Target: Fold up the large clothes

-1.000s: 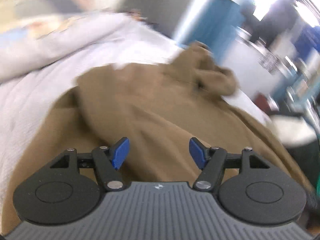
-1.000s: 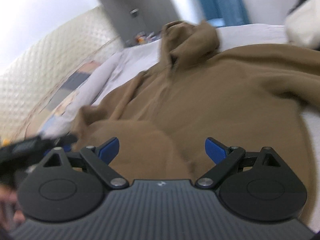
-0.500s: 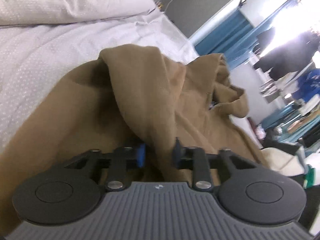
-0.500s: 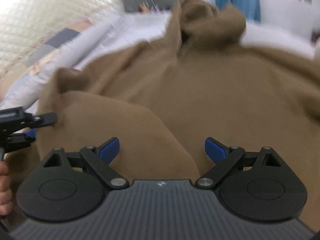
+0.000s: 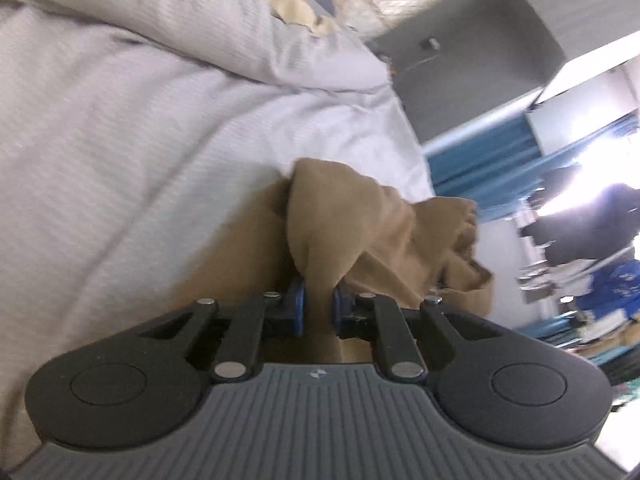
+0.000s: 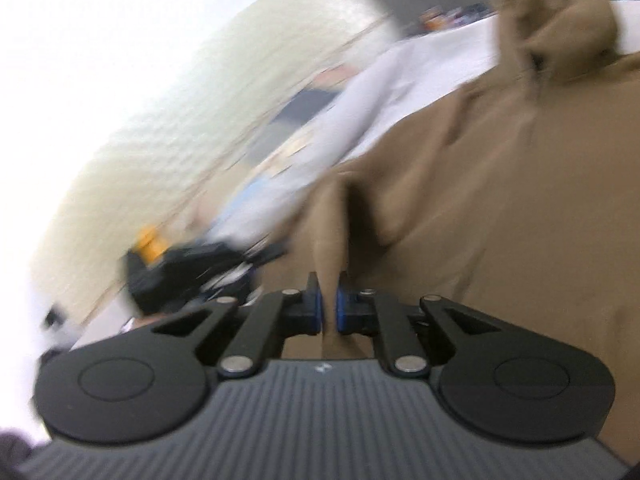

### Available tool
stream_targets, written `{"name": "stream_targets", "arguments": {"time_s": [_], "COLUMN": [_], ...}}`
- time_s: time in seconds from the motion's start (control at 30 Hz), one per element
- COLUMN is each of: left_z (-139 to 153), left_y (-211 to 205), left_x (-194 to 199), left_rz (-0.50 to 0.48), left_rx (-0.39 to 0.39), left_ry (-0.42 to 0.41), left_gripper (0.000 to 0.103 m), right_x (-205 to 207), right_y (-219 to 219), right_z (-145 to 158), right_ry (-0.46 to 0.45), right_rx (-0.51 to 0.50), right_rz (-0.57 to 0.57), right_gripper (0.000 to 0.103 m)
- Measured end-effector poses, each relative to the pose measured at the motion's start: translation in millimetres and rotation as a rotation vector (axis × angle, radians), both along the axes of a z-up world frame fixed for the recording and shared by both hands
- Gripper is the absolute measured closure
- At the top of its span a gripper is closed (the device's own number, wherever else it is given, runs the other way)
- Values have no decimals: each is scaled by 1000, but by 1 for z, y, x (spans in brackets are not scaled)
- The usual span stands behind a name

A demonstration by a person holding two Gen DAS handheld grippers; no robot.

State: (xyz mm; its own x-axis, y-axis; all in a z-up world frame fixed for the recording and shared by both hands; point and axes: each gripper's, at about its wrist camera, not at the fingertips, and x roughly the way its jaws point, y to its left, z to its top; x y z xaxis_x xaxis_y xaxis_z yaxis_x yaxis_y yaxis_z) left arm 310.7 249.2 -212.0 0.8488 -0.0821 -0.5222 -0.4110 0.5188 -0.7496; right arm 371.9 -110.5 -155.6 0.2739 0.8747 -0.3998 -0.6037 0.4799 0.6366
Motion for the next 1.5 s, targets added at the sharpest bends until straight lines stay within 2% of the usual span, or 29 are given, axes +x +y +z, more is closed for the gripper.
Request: {"name": "stream_targets", "arguments": {"time_s": [0.07,0.17,0.27,0.37,0.4,0.43,0.47,0.53,0.63,0.7,0.87,1.03,1.1,1.33,1.5], "left_z": [0,-4,-9,-13,-13,-13,-13,-13,-14,-14,-17,-20,-20,-26,-30], "left_y": [-1,-4,-2,-1,-1,-1,-1,0,0,0,2,6,8,16,20], "left_x": [-1,2,3,5,5,6,6,7,10,12,14,17,19,26,31], "left_rz": [3,3,13,19,20,21,21,22,21,19,18,16,13,27,40], "left_rx": [23,52,48,31,32,31,30,23,18,19,-6,-38,-40,-82,-86], "left_ry": [32,85,100,99,101,102,103,105,107,106,94,68,58,12,-10], "left_gripper": [88,87,87,87,87,87,87,87,87,87,86,85,85,85,85], "right_x": [-23,-46,-55,-51,-50,-46,-39,-33,-20,-10,22,62,77,117,149], "right_y": [15,40,49,44,37,33,29,15,-4,-9,14,54,68,85,84], "right_z": [-3,-15,-25,-23,-19,-16,-14,-11,-8,-7,-5,-25,-33,-54,-71], "right_ry": [5,21,50,73,85,98,110,129,182,194,178,167,171,223,360], "right_rx": [-21,-105,-154,-137,-123,-114,-109,-75,-9,-3,-107,-209,-217,-89,48], "right_rz": [87,168,184,163,148,124,99,44,-23,-56,-83,-99,-94,-120,-134], "right_gripper": [93,93,91,89,85,71,50,38,37,37,37,38,38,37,37]}}
